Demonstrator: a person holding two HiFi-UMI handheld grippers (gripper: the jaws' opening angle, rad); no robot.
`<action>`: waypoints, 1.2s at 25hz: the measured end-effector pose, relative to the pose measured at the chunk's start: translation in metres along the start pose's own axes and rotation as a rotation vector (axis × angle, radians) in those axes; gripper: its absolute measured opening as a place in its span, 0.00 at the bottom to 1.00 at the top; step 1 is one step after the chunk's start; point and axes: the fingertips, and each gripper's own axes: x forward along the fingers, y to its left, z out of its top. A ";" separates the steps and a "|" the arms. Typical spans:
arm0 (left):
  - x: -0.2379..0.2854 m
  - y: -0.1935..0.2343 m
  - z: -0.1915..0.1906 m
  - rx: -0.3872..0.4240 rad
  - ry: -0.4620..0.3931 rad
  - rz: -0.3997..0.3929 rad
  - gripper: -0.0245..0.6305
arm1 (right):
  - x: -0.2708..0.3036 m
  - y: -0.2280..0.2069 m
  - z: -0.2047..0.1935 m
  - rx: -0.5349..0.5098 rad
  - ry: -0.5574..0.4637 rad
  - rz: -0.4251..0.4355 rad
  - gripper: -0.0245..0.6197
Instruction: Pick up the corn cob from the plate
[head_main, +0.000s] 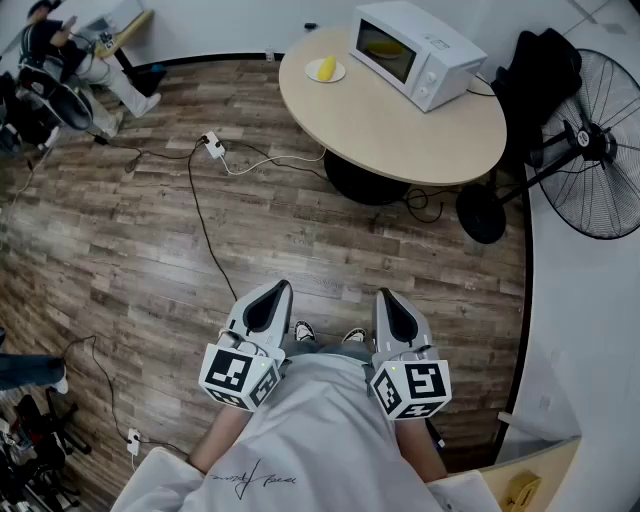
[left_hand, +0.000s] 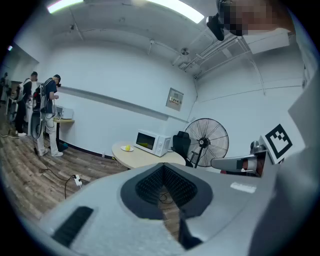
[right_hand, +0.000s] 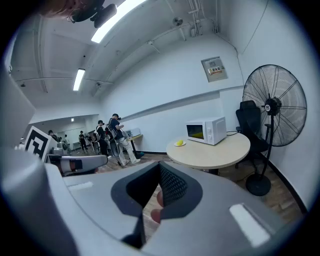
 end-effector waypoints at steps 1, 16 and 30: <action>0.000 0.001 0.001 0.000 0.000 0.000 0.02 | 0.002 0.001 0.001 -0.001 0.001 0.001 0.05; 0.001 0.019 0.010 -0.013 -0.013 0.006 0.02 | 0.017 0.012 0.008 0.071 -0.012 0.032 0.05; 0.014 0.030 0.018 -0.002 -0.012 0.008 0.02 | 0.044 0.014 0.006 0.104 0.005 0.073 0.06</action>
